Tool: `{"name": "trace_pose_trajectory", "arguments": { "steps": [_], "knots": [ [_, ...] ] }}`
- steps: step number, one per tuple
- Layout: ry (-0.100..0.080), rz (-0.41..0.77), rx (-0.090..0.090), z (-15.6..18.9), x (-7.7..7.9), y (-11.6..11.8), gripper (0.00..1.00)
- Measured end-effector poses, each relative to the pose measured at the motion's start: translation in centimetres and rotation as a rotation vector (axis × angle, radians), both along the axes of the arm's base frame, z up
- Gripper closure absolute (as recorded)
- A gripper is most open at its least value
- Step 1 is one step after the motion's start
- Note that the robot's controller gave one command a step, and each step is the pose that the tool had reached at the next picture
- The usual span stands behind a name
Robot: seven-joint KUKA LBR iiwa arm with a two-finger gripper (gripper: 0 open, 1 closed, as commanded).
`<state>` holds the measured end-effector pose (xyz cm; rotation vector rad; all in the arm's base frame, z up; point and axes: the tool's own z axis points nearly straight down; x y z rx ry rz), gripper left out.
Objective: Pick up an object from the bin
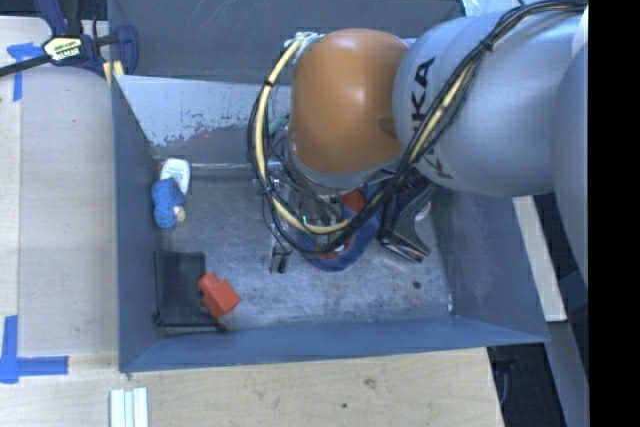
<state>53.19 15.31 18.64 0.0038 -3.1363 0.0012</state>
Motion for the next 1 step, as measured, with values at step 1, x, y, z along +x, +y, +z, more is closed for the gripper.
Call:
{"name": "trace_pose_trajectory", "arguments": {
  "steps": [1],
  "knots": [
    [0.000, 0.623, 0.001, -11.63, -1.71, 7.47, 0.00]
  ]
}}
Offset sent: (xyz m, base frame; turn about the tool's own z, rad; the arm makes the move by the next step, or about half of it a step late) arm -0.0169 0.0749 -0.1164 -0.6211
